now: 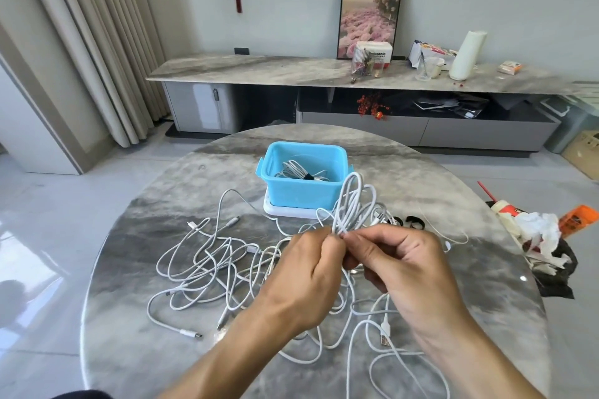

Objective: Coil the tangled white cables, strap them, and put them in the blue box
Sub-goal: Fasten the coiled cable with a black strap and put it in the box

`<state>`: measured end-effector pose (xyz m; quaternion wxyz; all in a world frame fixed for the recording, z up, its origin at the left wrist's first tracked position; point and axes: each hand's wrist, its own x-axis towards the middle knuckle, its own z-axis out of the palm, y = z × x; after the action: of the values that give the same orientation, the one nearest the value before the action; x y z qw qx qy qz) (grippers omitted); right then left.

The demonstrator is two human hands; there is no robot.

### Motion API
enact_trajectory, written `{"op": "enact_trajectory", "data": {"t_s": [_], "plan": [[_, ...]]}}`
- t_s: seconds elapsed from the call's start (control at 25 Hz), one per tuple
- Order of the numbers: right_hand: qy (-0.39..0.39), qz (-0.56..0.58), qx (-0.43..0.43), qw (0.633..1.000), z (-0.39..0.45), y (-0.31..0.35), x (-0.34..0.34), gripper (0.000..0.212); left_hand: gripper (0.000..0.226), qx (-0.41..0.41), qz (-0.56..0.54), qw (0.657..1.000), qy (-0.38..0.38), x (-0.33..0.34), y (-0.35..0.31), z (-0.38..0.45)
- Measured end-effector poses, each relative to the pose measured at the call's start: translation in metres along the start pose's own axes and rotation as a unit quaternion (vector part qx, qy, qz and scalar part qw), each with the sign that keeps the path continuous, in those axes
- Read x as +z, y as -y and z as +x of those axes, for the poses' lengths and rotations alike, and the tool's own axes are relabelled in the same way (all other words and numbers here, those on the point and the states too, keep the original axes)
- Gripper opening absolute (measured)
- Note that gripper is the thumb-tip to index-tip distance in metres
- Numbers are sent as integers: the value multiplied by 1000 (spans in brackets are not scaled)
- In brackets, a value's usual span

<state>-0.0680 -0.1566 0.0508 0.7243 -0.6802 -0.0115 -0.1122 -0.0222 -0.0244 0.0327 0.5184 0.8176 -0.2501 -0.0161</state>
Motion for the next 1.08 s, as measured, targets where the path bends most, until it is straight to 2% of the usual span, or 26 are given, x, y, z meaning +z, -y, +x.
{"op": "enact_trajectory", "data": {"t_s": [0.16,0.4,0.48,0.64,0.76,0.92,1.08], "plan": [[35,-71,-52,995,1,-1,2,14,51,-17,-5,1000,-17,-2,-8,0],[3,-19,-82,996,-1,-5,7,16,40,-8,43,999,-14,-8,-1,4],[13,-5,-59,998,-1,-4,9,16,38,9,48,999,6,-8,-4,3],[-3,53,7,999,0,-3,9,16,37,47,-11,999,11,-13,-5,2],[-3,74,10,997,-1,0,9,18,42,52,-39,998,9,-12,-7,0],[5,31,4,1000,-3,0,8,20,40,62,-19,998,0,-9,-12,-5],[-1,13,4,1000,-2,0,6,20,59,45,-16,999,-27,-1,-13,-6]]}}
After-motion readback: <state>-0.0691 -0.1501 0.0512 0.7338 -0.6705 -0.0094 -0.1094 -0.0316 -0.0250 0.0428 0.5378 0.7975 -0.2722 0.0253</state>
